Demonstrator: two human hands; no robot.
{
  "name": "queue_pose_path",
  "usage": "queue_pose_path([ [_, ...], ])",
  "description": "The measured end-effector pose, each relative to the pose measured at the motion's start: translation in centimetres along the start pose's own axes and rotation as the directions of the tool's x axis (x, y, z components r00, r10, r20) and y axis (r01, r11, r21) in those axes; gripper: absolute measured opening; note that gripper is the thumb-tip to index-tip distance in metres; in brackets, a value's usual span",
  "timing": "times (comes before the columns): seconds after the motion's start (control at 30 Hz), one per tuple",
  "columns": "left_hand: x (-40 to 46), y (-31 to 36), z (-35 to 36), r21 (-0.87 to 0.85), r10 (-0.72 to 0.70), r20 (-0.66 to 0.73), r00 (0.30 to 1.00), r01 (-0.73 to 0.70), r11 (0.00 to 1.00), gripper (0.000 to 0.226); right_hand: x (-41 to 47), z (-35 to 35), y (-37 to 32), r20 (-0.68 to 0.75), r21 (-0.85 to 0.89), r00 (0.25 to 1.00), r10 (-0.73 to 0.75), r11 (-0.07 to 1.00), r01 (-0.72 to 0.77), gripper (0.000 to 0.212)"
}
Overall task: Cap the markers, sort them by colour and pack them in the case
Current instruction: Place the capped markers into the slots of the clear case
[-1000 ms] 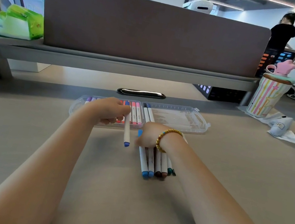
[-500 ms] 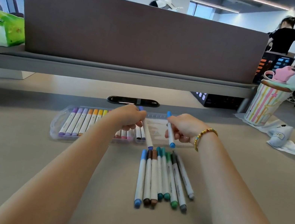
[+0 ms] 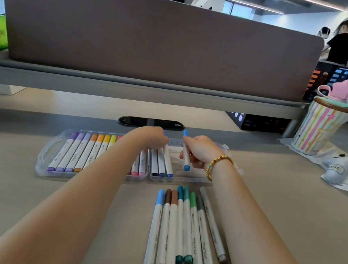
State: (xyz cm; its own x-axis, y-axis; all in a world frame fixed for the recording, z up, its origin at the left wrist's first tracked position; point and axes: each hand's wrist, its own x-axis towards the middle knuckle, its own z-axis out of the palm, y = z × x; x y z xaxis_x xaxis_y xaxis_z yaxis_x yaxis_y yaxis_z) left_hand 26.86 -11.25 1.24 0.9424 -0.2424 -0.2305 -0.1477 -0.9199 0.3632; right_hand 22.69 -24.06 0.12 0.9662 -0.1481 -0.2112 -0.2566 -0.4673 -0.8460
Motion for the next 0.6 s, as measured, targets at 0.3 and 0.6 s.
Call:
queue_pose_path([
  [0.3,0.2,-0.1,4.1,0.17,0.057,-0.259,0.964,-0.013,0.985,0.036,0.1,-0.5,0.7,-0.012,0.074,1.0,-0.015,0.997,0.015,0.029],
  [0.6,-1.0,-1.7,5.2,0.276,0.26,-0.066,0.963,-0.233,0.933,0.056,0.4,-1.0,0.9,-0.059,0.03,0.998,-0.007,0.999,0.009,0.024],
])
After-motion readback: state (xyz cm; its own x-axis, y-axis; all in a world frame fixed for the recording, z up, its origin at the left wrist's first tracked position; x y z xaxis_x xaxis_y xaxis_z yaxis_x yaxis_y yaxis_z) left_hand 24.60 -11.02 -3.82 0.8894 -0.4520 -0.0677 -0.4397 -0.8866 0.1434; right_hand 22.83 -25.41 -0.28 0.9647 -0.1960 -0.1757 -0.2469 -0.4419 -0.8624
